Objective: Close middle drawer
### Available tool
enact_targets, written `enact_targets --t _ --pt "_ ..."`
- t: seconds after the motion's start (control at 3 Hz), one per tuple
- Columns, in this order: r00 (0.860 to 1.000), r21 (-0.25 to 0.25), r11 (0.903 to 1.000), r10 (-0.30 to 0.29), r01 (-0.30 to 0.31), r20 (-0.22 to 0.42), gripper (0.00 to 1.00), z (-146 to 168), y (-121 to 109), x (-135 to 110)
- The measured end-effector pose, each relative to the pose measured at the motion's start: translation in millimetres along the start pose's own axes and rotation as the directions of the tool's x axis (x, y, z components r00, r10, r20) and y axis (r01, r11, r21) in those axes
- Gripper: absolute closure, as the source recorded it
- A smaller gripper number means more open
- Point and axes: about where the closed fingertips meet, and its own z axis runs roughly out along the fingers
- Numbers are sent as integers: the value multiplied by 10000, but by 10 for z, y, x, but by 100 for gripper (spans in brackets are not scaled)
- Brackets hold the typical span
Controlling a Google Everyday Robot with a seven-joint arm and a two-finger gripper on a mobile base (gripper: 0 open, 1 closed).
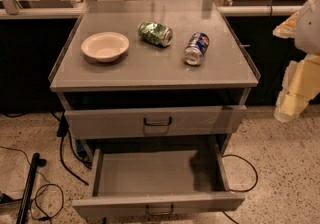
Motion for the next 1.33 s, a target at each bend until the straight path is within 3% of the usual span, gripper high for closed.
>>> enact_targets --t 0.33,0.67,1.0,1.33 --pt "10000 40 10000 -6 5 29 0 -2 7 -6" --pt "9997 -213 9998 62 -57 241 0 115 114 -14" --pt "9985 -737 9971 234 -197 491 0 391 366 -42" --pt "9949 -1346 9905 414 -288 917 18 733 705 -26"
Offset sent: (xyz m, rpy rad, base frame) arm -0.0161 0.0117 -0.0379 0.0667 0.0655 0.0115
